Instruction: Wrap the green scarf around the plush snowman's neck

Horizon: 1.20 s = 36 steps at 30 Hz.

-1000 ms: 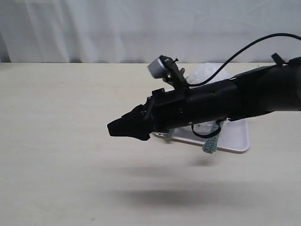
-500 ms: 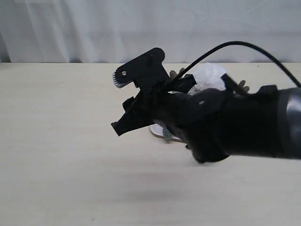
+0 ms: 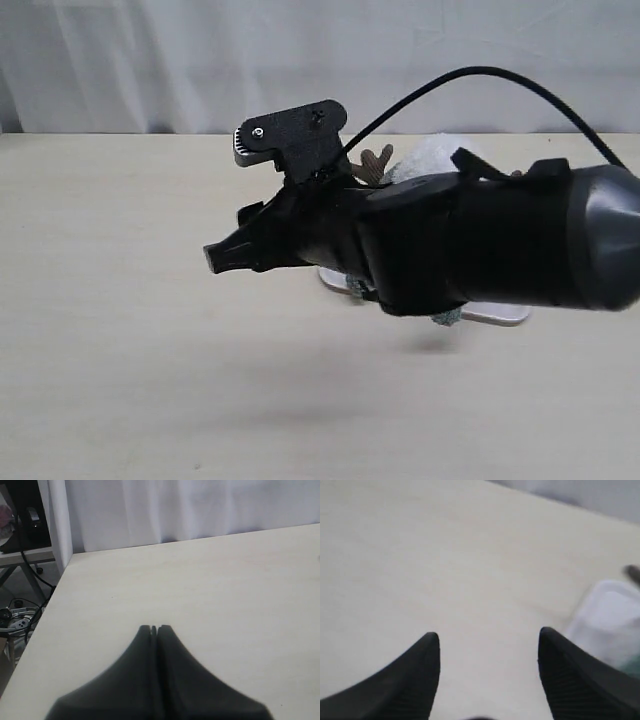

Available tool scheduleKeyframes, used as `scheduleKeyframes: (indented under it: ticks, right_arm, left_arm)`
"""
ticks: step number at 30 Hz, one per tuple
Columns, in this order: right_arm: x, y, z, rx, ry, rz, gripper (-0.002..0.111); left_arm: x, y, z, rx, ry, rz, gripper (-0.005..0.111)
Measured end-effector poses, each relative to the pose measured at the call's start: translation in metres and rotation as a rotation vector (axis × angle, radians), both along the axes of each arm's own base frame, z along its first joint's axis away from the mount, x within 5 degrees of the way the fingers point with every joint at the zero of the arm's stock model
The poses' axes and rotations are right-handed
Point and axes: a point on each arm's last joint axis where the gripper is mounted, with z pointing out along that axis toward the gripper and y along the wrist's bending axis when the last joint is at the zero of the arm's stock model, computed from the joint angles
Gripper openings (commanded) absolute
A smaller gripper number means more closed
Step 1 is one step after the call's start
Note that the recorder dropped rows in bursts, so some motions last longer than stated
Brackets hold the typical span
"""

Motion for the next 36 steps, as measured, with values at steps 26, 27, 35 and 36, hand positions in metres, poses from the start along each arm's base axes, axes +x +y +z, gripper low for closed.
scheduleKeyframes:
  ticks: [26,27,35,36]
  right_arm:
    - [0.004,0.015,-0.020,0.238,0.222,0.262,0.055]
    - [0.005,0.015,-0.017,0.271,0.259,0.312,0.055]
    - [-0.006,-0.002,-0.017,-0.204,0.554,0.266,0.055]
    - [-0.007,-0.006,-0.018,-0.270,0.550,0.205,0.055]
  left_arm:
    - [0.000,0.000,0.000,0.000,0.000,0.000,0.000]
    - [0.000,0.000,0.000,0.000,0.000,0.000,0.000]
    - [0.000,0.000,0.000,0.000,0.000,0.000,0.000]
    - [0.000,0.000,0.000,0.000,0.000,0.000,0.000]
